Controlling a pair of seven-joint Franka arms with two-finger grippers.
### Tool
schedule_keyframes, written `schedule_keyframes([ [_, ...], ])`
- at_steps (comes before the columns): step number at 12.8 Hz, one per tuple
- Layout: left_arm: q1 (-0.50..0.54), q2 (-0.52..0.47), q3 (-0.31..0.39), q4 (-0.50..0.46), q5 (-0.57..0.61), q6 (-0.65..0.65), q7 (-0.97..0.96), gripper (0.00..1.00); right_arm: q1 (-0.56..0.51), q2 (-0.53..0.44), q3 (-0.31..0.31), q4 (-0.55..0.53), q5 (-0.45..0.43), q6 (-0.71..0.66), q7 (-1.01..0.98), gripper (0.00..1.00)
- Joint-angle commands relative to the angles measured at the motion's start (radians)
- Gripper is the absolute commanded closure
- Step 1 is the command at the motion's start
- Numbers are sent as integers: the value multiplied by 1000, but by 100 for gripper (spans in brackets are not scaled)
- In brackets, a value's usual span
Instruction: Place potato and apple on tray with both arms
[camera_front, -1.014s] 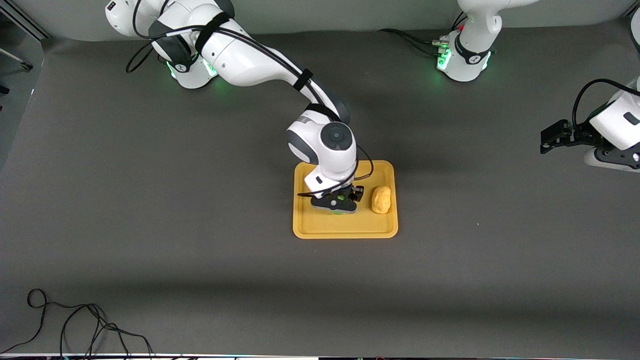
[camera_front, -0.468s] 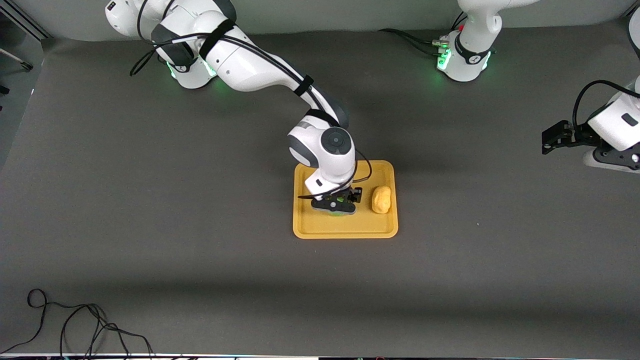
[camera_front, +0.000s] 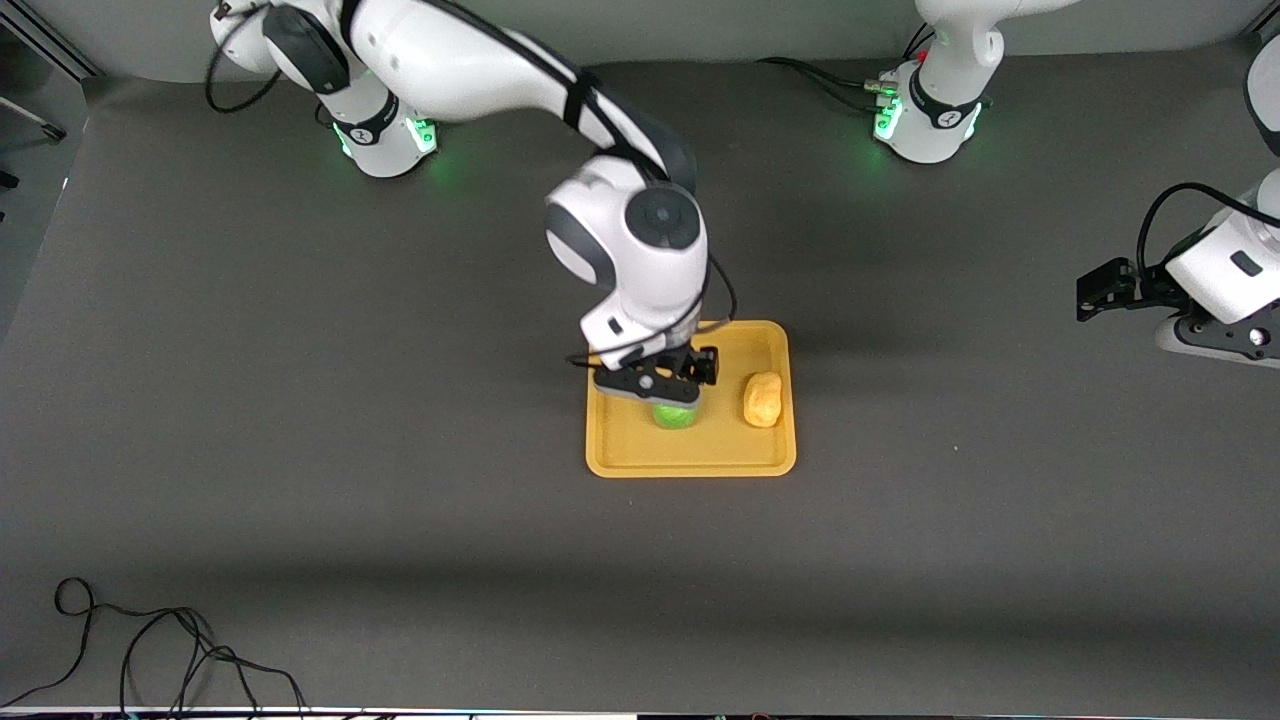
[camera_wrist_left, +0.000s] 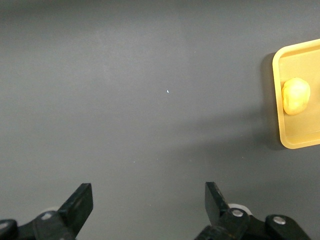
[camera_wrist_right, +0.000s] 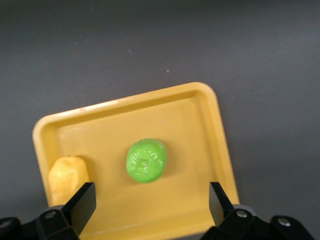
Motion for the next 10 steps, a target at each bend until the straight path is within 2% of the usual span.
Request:
schedule_keyframes([
  [1, -5, 5, -5, 36, 7, -7, 2, 0, -31, -128, -3, -41, 44, -107, -5, 0],
  [3, -2, 7, -5, 37, 6, -8, 7, 0, -56, -237, -31, -79, 44, -233, -158, 0],
  [4, -4, 4, -5, 37, 6, -10, 4, 0, -102, -281, -34, -96, 48, -280, -248, 0],
  [7, -5, 2, -5, 34, 2, -13, -10, 0, -314, -522, -25, -321, 103, -285, -531, 0],
  [10, -5, 5, -5, 26, 1, -11, -12, 0, -519, -666, -17, -464, 133, -282, -779, 0],
])
